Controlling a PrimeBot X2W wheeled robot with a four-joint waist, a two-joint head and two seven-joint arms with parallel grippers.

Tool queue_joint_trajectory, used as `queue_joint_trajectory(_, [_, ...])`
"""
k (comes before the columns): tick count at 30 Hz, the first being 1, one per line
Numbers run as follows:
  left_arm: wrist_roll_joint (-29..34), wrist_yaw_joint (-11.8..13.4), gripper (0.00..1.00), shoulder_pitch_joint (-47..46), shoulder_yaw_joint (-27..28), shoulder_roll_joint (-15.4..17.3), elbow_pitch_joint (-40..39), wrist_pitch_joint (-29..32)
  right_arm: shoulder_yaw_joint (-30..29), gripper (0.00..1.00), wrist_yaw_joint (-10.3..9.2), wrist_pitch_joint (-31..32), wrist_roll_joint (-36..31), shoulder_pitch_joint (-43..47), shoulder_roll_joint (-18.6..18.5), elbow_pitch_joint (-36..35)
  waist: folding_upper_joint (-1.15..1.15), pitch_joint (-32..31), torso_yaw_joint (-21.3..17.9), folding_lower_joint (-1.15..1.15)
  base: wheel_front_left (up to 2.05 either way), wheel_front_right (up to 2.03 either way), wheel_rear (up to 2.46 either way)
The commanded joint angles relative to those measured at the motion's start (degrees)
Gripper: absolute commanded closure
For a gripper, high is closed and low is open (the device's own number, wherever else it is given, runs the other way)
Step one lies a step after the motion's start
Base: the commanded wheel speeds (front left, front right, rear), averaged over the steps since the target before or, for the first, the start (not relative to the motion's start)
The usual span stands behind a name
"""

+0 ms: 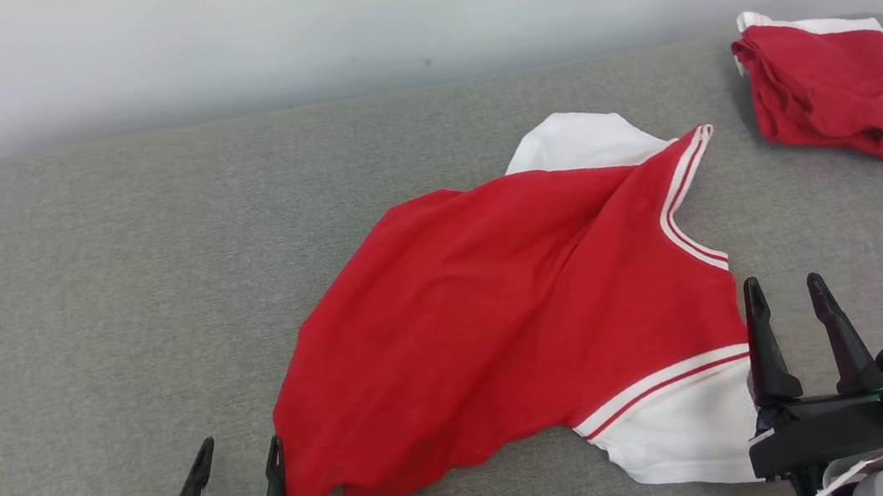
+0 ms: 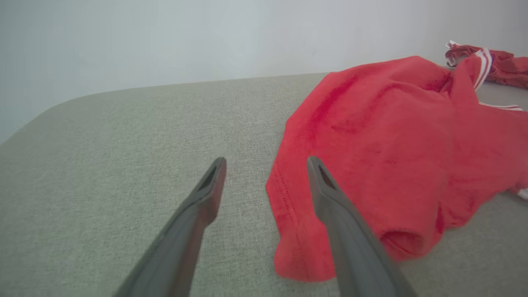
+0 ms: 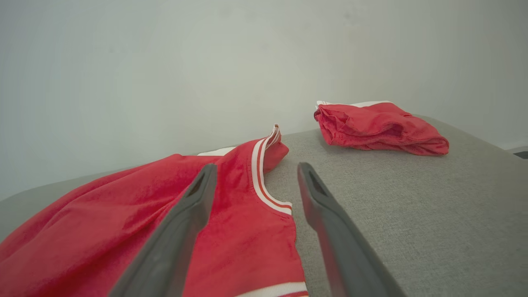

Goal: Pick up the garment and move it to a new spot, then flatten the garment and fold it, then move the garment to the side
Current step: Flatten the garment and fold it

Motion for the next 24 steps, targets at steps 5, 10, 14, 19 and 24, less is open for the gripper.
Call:
queue_joint_trajectory(5, [-1.8, -1.3, 0.0, -1.1, -0.8, -0.7, 6.2, 1.1, -0.4, 0.0, -0.12, 0.0, 0.4, -0.3, -0.1, 0.1, 0.0, 1.6, -1.7, 0.0, 0.0, 0.0, 0.0])
queue_joint_trajectory(10, [-2.8, -1.9, 0.0, -1.3, -1.6, -1.9, 9.9, 2.1, -0.6, 0.0, -0.12, 0.0, 0.6, -0.5, 0.0, 0.2, 0.0, 1.9, -1.8, 0.0, 0.0, 0.0, 0.0])
queue_joint_trajectory(14, [-3.7, -2.5, 1.0, -2.2, -2.3, -2.7, 12.4, 2.4, -0.7, 0.0, -0.12, 0.0, 0.0, -0.5, 0.2, -0.1, 0.0, 1.8, -1.5, 0.0, 0.0, 0.0, 0.0])
queue_joint_trajectory(19, [-3.9, -2.8, 1.0, -3.6, -2.6, -2.7, 12.9, 1.2, -0.7, 0.0, -0.12, 0.0, -0.4, -0.9, 0.2, -0.7, 0.0, 1.6, -1.0, 0.0, 0.0, 0.0, 0.0])
queue_joint_trajectory(24, [-3.9, -2.8, 1.0, -7.1, -1.3, -0.6, 9.6, 0.3, -0.4, 0.0, -0.12, 0.0, -0.2, -1.3, 0.0, -1.0, 0.0, 2.0, -1.0, 0.0, 0.0, 0.0, 0.0])
